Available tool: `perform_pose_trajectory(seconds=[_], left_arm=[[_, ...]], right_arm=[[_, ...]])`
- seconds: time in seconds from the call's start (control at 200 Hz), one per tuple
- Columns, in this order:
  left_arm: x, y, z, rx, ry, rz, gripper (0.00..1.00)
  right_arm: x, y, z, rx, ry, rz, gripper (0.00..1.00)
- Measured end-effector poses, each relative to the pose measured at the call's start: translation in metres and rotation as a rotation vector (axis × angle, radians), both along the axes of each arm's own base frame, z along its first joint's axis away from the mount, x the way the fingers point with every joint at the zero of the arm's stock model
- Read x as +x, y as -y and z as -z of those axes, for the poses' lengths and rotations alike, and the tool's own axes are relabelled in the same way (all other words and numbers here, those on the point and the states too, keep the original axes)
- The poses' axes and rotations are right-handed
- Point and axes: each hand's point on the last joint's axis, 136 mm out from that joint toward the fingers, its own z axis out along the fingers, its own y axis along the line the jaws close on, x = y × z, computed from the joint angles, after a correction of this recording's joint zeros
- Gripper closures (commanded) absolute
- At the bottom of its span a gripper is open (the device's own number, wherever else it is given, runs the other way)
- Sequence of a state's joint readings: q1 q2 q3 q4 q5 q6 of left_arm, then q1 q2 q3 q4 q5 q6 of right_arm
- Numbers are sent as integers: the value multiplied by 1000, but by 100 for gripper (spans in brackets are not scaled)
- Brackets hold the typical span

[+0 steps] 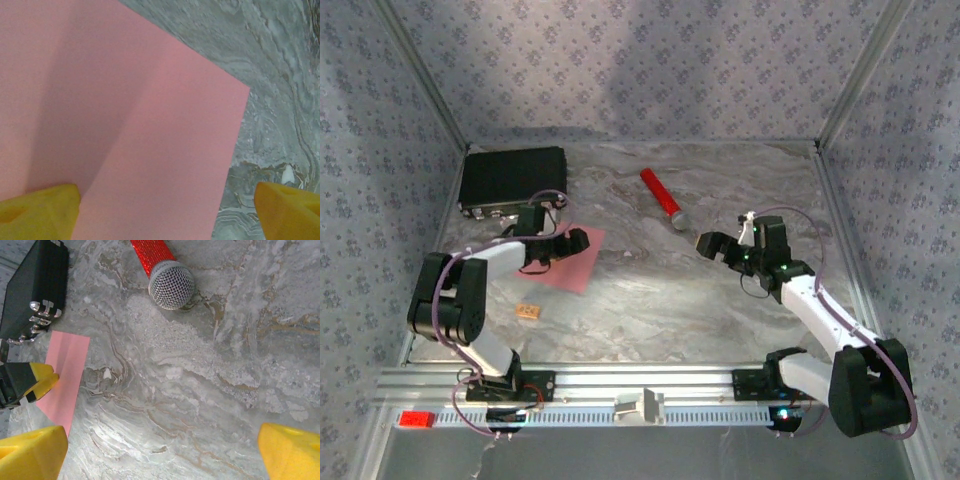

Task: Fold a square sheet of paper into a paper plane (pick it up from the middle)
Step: Move the square sheet of paper to the center of the table.

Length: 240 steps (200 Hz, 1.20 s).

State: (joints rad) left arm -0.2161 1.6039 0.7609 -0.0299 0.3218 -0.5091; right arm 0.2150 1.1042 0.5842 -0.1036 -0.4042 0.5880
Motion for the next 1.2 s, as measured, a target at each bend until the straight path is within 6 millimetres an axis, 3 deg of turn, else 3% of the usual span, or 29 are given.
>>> perform_pose_trajectory(seconds=[0.2,0.43,0.55,0.909,1.044,1.199], left_arm=[[-12,43,1,-10,-18,-37,10],[-41,111,-4,-79,1,-79,8],[-57,132,-5,-90,-9,-78,5],[-50,113,-16,106,-28,87,6],[-56,102,-5,132,-82,163,6],[-66,104,4,130,-127,218,8]], right_arm=[[-11,4,9,-1,-38,34,1],[-32,8,18,25,-72,87,1],[-39,10,19,40,-75,103,1],[-44,2,14,51,-65,76,1],[-46,-2,17,46,-77,63,1],[-48,-6,18,45,-80,49,1]])
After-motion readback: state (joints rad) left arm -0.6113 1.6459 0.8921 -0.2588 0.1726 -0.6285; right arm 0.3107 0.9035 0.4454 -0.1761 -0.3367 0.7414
